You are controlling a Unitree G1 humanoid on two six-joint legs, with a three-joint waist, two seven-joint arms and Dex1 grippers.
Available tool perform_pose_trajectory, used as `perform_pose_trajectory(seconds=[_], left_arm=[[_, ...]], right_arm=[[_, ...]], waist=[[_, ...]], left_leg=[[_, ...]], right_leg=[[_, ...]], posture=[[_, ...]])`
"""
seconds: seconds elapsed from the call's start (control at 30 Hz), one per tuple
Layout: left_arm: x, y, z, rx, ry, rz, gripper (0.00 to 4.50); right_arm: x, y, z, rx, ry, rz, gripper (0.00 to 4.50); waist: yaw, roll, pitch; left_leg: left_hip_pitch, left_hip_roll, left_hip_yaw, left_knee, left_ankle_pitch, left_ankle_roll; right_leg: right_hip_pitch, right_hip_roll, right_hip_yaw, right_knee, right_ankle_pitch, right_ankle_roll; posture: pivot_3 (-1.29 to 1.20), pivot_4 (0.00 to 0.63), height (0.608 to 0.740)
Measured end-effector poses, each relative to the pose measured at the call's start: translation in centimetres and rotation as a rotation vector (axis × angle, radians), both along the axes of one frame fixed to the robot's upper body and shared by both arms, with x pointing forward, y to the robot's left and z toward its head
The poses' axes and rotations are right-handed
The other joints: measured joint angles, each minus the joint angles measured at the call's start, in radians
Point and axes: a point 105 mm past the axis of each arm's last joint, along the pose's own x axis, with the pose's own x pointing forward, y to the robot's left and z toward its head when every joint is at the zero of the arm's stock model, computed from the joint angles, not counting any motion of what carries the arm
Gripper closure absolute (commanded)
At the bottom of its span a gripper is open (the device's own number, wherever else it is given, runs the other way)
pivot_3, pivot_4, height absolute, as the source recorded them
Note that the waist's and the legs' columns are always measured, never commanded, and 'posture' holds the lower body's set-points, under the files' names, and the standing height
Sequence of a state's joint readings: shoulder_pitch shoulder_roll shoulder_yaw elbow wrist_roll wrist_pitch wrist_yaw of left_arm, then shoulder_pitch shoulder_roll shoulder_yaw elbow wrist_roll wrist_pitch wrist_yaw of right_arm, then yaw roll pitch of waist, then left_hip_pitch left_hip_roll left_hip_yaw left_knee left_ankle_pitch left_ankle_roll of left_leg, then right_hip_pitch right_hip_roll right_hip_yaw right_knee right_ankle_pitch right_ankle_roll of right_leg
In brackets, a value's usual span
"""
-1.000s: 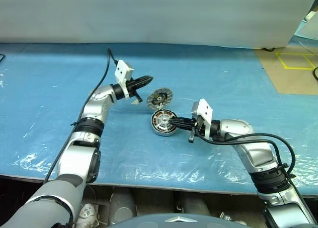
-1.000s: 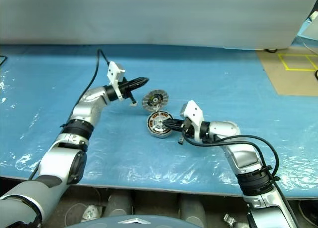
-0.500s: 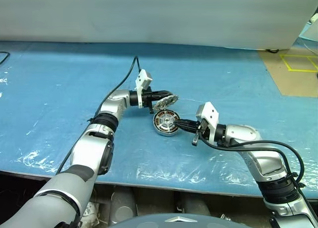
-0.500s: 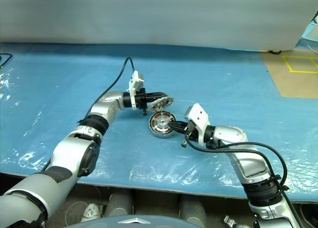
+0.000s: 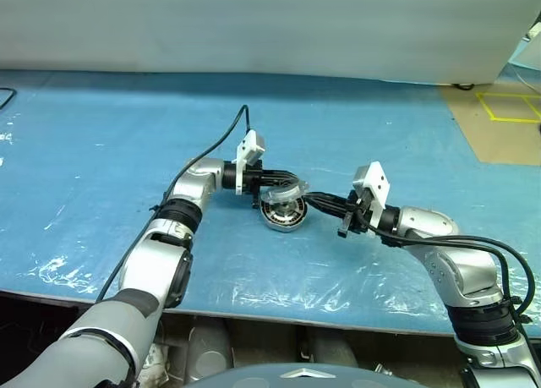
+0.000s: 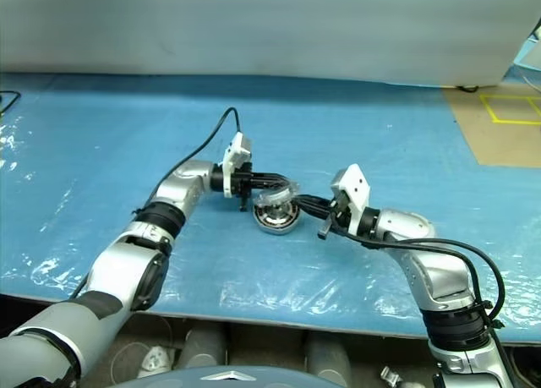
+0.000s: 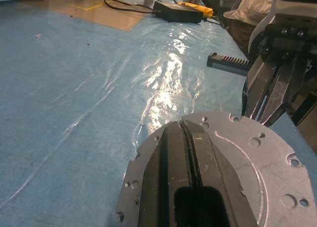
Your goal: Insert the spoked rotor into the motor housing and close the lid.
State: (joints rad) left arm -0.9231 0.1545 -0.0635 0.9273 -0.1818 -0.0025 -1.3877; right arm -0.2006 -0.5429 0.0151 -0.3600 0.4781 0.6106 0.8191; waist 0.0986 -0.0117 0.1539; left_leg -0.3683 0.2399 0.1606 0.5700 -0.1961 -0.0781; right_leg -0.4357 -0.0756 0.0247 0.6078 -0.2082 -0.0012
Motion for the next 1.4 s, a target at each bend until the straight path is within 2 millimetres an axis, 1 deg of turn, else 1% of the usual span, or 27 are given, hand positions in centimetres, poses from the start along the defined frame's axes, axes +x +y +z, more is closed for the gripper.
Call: perform_pose_trajectory(seconds=[0.1,0.27,0.4,0.47,0.6,0.77,0.9,1.0,1.07,1.13,1.23,1.3,1.4], left_arm=[[-0.1,-0.1,-0.1,0.004,-0.018,0.011,4.48],[-1.2,-0.5,-1.7,0.022,0.008,-0.011,4.48],[-1.5,-0.3,-1.7,0.027,-0.003,-0.012,4.48],[-1.6,-0.3,-1.7,0.03,-0.01,-0.014,4.48],[-2.1,-0.1,-2.3,0.047,-0.015,-0.006,4.48],[-2.9,0.4,-2.7,0.093,-0.056,-0.01,4.48],[-3.4,0.5,-2.9,0.106,-0.086,0.003,4.48],[-3.2,0.6,-2.7,0.094,-0.089,0.037,4.48],[-3.1,1.0,-2.5,0.065,-0.072,0.069,4.48],[-3.1,1.7,-1.9,0.028,-0.069,0.096,4.48],[-3.4,3.0,-0.2,-0.035,-0.083,0.138,4.48],[-3.8,4.0,0.7,-0.069,-0.093,0.172,4.5],[-4.8,5.2,0.8,-0.085,-0.09,0.214,4.5]], right_arm=[[0.1,0.0,0.2,0.006,-0.006,-0.005,4.5],[1.1,0.2,1.5,0.004,-0.078,-0.031,4.5],[1.6,-0.7,1.1,-0.025,-0.071,-0.053,4.5],[1.7,-0.7,1.1,-0.025,-0.072,-0.052,4.5],[2.0,0.2,1.4,-0.025,-0.097,-0.035,4.5],[2.1,2.1,0.7,-0.028,-0.09,0.009,4.5],[2.8,2.3,1.0,-0.034,-0.115,0.009,4.5],[3.2,2.5,1.2,-0.031,-0.128,0.016,4.5],[3.4,2.6,1.1,-0.026,-0.127,0.021,4.5],[3.5,2.5,0.8,-0.028,-0.118,0.023,4.5],[3.7,2.7,0.3,-0.038,-0.101,0.043,4.5],[3.7,3.0,0.3,-0.04,-0.097,0.067,4.1],[3.8,3.4,0.1,-0.043,-0.092,0.091,3.27]], waist=[[-0.001,0.0,0.0],[-0.002,0.0,0.0],[-0.001,0.0,0.0],[-0.002,0.0,0.0],[-0.005,0.0,0.0],[-0.005,0.0,0.0],[-0.003,0.0,0.0],[-0.005,0.0,0.0],[-0.005,0.0,0.0],[-0.007,0.0,0.0],[-0.01,0.0,0.0],[-0.014,0.0,0.0],[-0.02,0.0,0.0]], left_leg=[[0.0,0.0,0.0,0.0,0.0,0.0],[0.0,0.0,0.0,0.0,0.0,0.0],[0.0,0.0,0.0,0.0,0.0,0.0],[0.0,0.0,0.0,0.0,0.0,0.0],[0.0,0.001,0.0,-0.001,0.0,0.0],[0.0,0.0,0.0,-0.001,0.0,0.0],[0.0,0.0,0.0,-0.001,0.0,0.0],[0.0,0.0,0.0,0.0,0.0,0.0],[0.0,0.0,0.0,0.0,0.0,0.0],[0.0,0.001,0.0,-0.001,0.0,0.0],[0.0,0.001,0.001,-0.001,0.0,0.0],[0.0,0.001,0.001,-0.002,0.0,0.0],[-0.001,0.001,0.001,-0.002,0.0,0.0]], right_leg=[[0.0,0.0,0.0,0.0,0.0,0.0],[0.0,0.0,0.0,0.0,0.0,0.0],[0.0,0.0,0.0,0.0,0.0,0.0],[0.0,0.0,0.0,0.0,0.0,0.0],[0.0,0.0,0.0,0.0,0.0,-0.001],[0.0,0.0,0.0,-0.001,-0.001,-0.001],[0.0,0.0,0.0,0.0,-0.001,-0.002],[0.0,0.0,0.0,0.0,-0.002,-0.003],[0.0,0.0,0.0,0.0,-0.001,-0.002],[-0.001,0.0,0.0,0.0,-0.001,-0.002],[-0.002,0.0,0.0,0.0,-0.001,-0.002],[-0.002,0.0,-0.001,0.0,-0.001,-0.002],[-0.002,0.0,-0.001,0.0,-0.001,-0.002]], posture=[[0.0,0.15,0.74],[0.0,0.15,0.74],[0.0,0.15,0.74],[0.0,0.15,0.74],[0.0,0.15,0.74],[0.0,0.15,0.74],[0.0,0.15,0.74],[0.0,0.15,0.74],[0.0,0.15,0.74],[0.0,0.15,0.74],[0.0,0.15,0.74],[0.0,0.15,0.74],[0.0,0.15,0.74]])
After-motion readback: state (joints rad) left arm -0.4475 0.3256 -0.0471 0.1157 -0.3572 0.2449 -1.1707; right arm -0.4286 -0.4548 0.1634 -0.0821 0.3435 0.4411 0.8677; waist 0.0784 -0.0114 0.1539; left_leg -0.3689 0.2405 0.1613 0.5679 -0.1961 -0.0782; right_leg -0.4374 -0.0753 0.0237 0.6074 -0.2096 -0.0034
